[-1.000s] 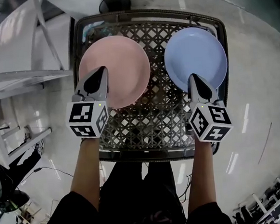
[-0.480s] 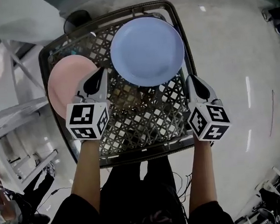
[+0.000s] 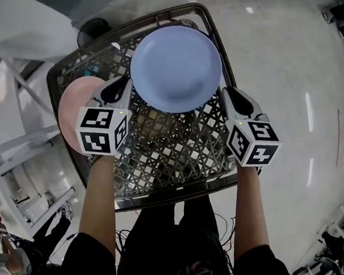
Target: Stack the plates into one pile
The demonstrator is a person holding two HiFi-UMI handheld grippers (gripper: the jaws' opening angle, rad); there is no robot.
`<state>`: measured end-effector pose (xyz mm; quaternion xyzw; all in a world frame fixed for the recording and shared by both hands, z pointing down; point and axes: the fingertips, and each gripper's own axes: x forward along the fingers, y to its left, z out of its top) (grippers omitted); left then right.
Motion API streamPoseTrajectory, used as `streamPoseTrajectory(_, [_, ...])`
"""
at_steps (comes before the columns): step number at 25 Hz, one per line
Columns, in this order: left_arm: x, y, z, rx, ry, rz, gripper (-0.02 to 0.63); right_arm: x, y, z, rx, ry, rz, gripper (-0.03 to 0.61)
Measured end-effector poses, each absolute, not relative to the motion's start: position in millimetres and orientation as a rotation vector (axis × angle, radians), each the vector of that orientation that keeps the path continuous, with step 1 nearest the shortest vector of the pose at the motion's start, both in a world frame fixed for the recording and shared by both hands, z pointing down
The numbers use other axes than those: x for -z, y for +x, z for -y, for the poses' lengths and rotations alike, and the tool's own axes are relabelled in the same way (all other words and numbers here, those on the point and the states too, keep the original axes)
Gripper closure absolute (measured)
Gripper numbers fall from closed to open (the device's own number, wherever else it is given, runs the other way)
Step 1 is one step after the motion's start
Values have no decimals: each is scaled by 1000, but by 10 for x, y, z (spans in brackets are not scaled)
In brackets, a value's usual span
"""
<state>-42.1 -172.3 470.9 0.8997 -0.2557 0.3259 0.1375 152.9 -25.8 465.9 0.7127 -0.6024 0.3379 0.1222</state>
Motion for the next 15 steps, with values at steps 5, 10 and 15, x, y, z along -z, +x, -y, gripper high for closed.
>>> streamPoseTrajectory(5, [-4688, -330, 1958, -1099, 2612, 667, 495, -4685, 1469, 407, -1033, 2072, 1753, 466])
streamPoseTrajectory(10, [-4884, -267, 2000, -1335, 2490, 571, 456, -4754, 1474, 461, -1061, 2066, 1733, 456])
streamPoseTrajectory(15, [-4931, -190, 2052, -1363, 2464, 551, 467, -4811, 1460, 492, -1074, 2045, 1708, 456])
